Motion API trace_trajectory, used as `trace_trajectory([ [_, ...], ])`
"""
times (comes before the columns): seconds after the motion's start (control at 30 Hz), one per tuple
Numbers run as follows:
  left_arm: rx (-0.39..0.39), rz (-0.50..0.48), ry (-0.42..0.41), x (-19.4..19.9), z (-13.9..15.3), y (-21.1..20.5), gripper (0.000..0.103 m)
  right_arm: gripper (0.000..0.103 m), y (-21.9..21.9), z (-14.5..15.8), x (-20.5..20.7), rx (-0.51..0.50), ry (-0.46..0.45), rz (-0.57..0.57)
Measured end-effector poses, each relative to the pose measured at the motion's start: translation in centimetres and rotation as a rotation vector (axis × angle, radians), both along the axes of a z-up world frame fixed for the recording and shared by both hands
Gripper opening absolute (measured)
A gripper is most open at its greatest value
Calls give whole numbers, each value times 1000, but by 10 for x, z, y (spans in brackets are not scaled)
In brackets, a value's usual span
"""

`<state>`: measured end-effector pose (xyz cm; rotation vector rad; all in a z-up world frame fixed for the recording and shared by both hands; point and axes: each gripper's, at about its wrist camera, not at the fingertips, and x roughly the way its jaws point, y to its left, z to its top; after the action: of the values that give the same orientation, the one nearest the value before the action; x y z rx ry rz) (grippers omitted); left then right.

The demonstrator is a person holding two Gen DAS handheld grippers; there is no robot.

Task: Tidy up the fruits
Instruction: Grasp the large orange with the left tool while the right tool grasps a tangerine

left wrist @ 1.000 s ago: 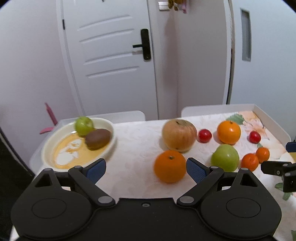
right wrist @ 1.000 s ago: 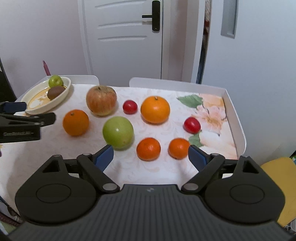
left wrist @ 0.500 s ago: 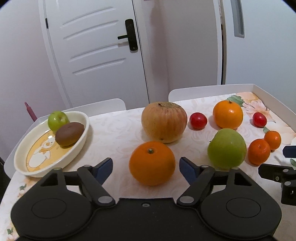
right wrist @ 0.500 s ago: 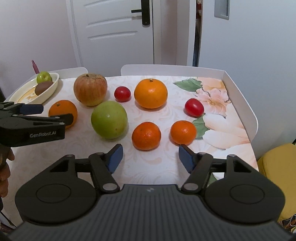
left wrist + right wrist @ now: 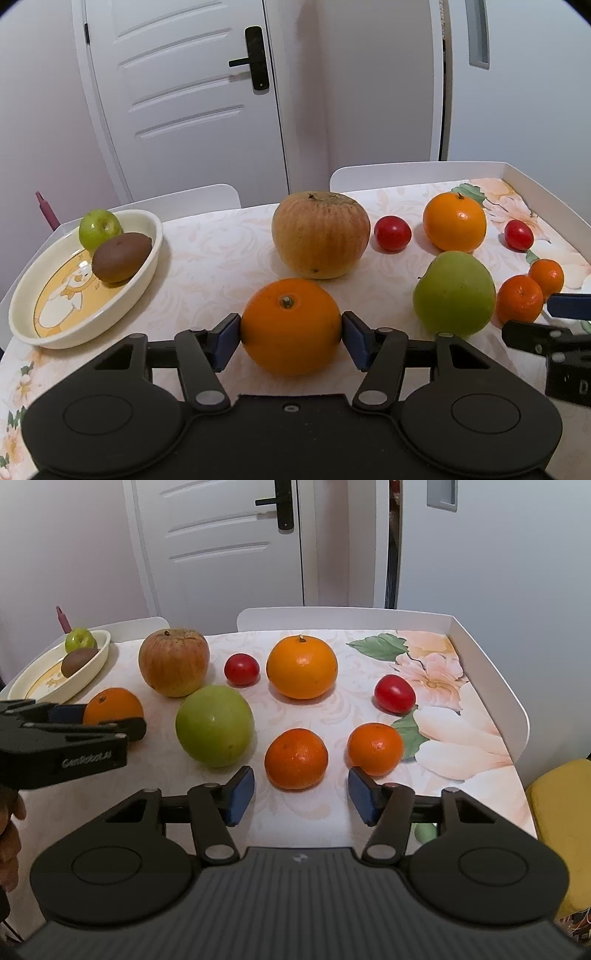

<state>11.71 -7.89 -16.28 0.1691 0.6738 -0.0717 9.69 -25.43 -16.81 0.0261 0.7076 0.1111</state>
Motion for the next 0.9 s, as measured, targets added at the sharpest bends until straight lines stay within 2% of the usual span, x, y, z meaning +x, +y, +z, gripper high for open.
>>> trace_trajectory([
  [0.37, 13, -13, 7, -15, 1, 5, 63, 62, 5, -4, 8, -9, -5, -3],
  [0.47, 7, -9, 10, -19, 1, 7, 63, 54, 6, -4, 9, -12, -9, -6],
  [0.67, 15, 1, 3, -26, 2, 9, 63, 53, 7, 1, 6, -23, -24, -1],
  [0.9, -6, 28, -7, -42, 13, 19, 63, 53, 8, 21, -2, -20, -46, -1],
])
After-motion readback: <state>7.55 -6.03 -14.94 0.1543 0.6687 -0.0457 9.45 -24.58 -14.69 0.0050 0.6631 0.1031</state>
